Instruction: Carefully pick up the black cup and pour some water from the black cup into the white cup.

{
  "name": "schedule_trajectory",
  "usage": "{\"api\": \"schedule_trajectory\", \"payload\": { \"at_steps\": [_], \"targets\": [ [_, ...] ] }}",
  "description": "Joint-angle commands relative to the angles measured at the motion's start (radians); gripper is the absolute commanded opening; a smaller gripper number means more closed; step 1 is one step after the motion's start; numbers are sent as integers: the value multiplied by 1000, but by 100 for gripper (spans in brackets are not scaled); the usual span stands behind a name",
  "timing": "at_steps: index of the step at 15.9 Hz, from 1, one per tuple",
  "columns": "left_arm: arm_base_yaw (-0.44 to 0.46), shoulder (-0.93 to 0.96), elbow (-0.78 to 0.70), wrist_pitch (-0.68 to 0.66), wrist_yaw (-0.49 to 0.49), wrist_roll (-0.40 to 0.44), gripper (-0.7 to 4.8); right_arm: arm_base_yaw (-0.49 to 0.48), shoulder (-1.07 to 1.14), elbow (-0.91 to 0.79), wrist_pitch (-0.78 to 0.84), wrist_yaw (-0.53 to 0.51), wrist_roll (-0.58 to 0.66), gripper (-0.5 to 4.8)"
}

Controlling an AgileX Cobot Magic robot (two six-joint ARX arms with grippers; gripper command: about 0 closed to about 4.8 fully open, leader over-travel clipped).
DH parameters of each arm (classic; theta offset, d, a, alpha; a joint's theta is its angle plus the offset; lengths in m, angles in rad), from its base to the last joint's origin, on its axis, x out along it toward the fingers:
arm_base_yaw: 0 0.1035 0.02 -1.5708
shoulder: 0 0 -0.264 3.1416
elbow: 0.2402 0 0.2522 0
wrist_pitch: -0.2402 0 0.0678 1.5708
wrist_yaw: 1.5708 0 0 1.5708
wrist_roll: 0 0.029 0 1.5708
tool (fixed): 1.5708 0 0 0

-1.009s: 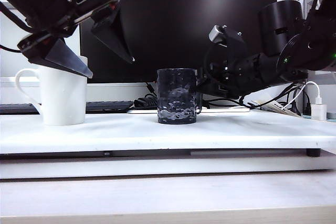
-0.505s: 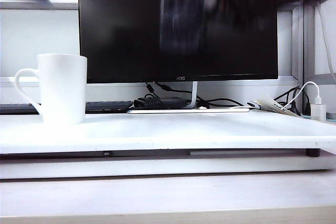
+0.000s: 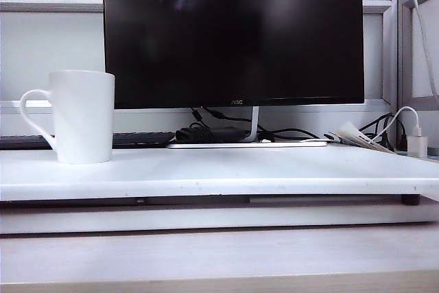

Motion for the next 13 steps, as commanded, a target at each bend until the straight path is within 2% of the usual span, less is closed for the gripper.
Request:
{"api": "schedule_trajectory", "payload": {
  "at_steps": [1,2,4,7,13],
  "targets": [
    [-19,78,0,-64,29,-12,479,69,122,134,-67,41,-114,-6],
    [-24,103,-1,-77,26,-19,479,87,145,154,-84,59,-163,-6],
    [-27,125,-1,-81,25,-26,479,108,158,158,-92,96,-185,-6],
    [-31,135,-1,-93,-19,-26,479,142,160,158,-98,161,-305,-6],
    [-32,135,-2,-143,-17,-26,479,153,174,158,-89,212,-365,-6]
  ]
}}
